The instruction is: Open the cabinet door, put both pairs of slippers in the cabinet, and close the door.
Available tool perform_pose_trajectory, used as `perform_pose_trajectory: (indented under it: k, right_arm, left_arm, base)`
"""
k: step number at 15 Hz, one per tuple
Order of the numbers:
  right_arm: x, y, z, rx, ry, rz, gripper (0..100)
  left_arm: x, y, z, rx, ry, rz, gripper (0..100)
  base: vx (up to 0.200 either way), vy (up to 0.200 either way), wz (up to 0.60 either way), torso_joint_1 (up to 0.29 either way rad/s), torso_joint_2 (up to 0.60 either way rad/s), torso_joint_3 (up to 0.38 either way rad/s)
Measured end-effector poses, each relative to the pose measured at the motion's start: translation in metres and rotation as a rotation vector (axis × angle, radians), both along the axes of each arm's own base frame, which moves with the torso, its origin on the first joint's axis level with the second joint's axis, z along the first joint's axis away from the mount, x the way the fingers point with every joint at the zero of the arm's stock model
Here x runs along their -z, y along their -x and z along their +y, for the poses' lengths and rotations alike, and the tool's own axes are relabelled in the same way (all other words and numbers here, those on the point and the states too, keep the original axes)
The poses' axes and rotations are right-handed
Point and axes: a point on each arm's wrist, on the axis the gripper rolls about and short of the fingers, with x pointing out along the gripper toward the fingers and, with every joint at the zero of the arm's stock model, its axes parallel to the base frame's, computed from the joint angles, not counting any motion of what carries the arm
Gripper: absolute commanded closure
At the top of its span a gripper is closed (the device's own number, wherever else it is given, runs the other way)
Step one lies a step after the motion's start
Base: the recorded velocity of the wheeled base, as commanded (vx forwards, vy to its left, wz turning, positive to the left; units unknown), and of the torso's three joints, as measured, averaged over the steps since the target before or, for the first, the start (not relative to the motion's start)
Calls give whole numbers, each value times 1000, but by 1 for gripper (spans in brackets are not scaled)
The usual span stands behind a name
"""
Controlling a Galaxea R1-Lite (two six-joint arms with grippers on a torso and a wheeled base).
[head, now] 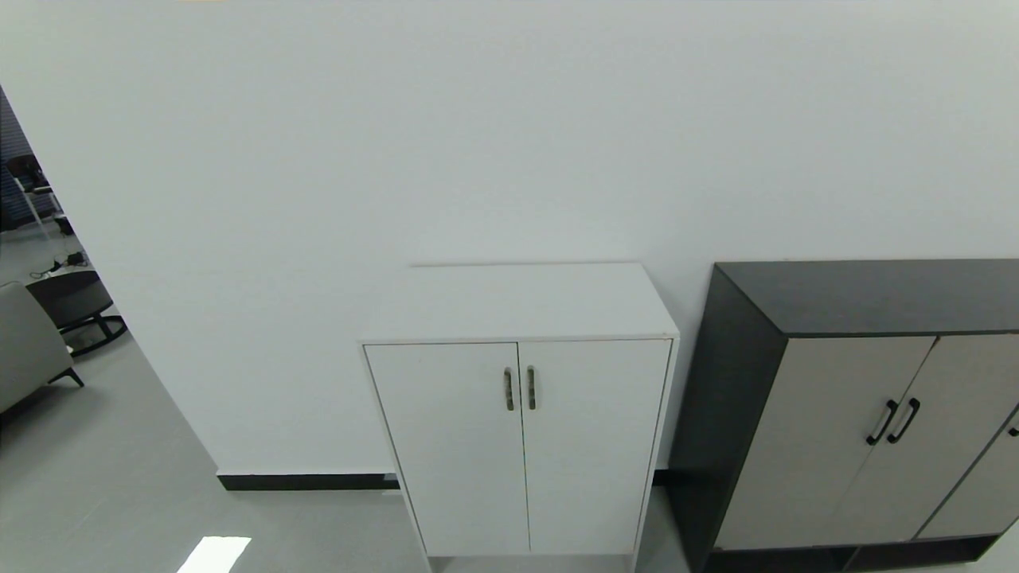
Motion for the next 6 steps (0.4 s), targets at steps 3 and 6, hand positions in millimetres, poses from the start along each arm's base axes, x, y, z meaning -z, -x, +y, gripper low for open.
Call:
perform_pose_trajectory:
  k: [3,6]
  right_arm:
    - [0,0,0,0,-1,-2,100]
    - [0,0,0,0,0,-2,100]
  left_arm:
    - [0,0,0,1,0,0,100]
    - [0,0,0,0,0,0,100]
  base:
    - [0,0,0,0,0,0]
    - [0,0,0,0,0,0]
